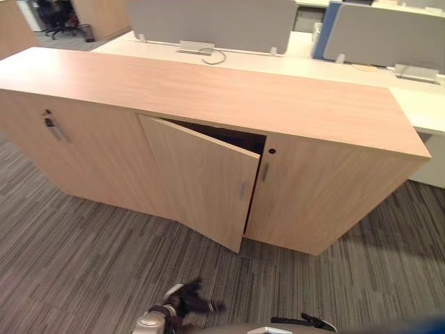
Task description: Walk over to the cabinet, pick up the folder, carry it to the office cabinet, place the folder inside the office cabinet, then close the office cabinet door
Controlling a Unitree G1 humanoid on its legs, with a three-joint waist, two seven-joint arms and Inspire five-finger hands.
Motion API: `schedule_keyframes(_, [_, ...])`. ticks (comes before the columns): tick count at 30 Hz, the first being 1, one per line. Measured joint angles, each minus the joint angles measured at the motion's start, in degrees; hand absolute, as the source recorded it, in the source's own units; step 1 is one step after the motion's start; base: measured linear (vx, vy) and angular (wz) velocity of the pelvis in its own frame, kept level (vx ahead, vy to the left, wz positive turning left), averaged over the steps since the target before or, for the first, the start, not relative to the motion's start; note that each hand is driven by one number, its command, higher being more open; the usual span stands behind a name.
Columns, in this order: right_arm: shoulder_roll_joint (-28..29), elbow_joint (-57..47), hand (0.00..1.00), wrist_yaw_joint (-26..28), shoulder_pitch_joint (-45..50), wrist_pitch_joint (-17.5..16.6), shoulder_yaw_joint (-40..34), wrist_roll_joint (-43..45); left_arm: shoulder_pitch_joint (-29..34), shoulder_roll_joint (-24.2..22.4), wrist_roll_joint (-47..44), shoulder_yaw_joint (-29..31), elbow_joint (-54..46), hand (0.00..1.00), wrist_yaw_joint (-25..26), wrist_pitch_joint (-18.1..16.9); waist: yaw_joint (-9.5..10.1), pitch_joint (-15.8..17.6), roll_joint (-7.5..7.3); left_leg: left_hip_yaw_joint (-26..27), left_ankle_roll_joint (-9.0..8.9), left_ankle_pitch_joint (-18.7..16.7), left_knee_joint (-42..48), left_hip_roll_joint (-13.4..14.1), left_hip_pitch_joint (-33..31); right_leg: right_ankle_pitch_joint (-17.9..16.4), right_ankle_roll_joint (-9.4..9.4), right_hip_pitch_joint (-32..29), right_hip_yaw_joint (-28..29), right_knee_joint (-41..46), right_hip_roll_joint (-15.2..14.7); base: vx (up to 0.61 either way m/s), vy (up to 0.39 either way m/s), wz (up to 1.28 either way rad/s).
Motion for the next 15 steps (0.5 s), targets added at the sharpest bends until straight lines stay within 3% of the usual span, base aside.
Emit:
schedule_keyframes(1, [0.1, 0.0, 1.0, -0.4, 0.0, 0.2, -0.2, 0.0, 0.5, 0.0, -1.4, 0.5, 0.0, 1.0, 1.3, 0.3, 0.12, 0.3, 0.0, -2.0, -0.02, 0.1, 2.0, -0.1, -0.6, 0.0, -0.26, 0.5, 1.1, 0.0, 0.1, 0.13, -0.021, -0.8])
schedule_keyframes(2, [-0.1, -0.1, 1.0, -1.1, 0.2, 0.5, -0.1, -0.2, 2.1, -0.3, -3.8, 0.8, 0.1, 1.0, 3.4, 0.6, 0.81, 0.2, 0.35, -7.8, -1.55, -1.0, 2.3, -1.8, -1.1, 0.1, -0.47, 0.6, 3.8, 0.2, 0.1, 0.16, 0.03, -1.13])
schedule_keyframes(4, [-0.3, -0.2, 1.0, -2.1, 0.1, 0.9, 0.0, -0.3, 5.1, -2.4, -7.1, 1.9, -0.1, 1.0, 5.7, 0.9, 1.84, 0.1, 1.04, -16.5, -2.45, -1.1, -7.1, -6.1, 1.0, 0.4, -0.23, 0.3, 8.0, 0.3, -0.3, 0.15, 0.083, -1.15])
schedule_keyframes(6, [0.2, -0.2, 1.0, -2.4, 0.5, 0.9, 0.1, 0.0, 5.9, -2.6, -8.7, 2.7, -0.2, 1.0, 7.5, 0.4, 2.24, -0.4, -0.16, -16.9, -2.18, 3.3, -13.1, -8.5, 4.7, 0.6, 0.45, 0.4, 10.2, -0.4, -1.6, 0.14, 0.091, -0.49])
schedule_keyframes(11, [1.8, -0.4, 1.0, -3.2, 1.6, 0.7, 0.1, 0.1, 6.0, -4.3, -10.6, 1.8, -2.2, 1.0, 7.9, -0.3, 2.65, -2.5, -2.43, -13.3, -0.74, 6.1, -22.2, -11.2, 9.6, 2.1, 2.26, 1.6, 12.7, -4.0, -4.0, 0.1, 0.1, -0.27])
schedule_keyframes(15, [2.0, -1.6, 1.0, -3.5, 2.5, 0.1, 1.5, 0.1, 5.8, -4.3, -10.9, -0.9, -3.0, 1.0, 7.7, -0.9, 2.61, -3.0, -2.54, -12.6, -0.28, 8.4, -27.9, -12.7, 12.9, 2.4, 2.73, 2.4, 12.9, -4.8, -4.8, 0.06, 0.057, -0.08])
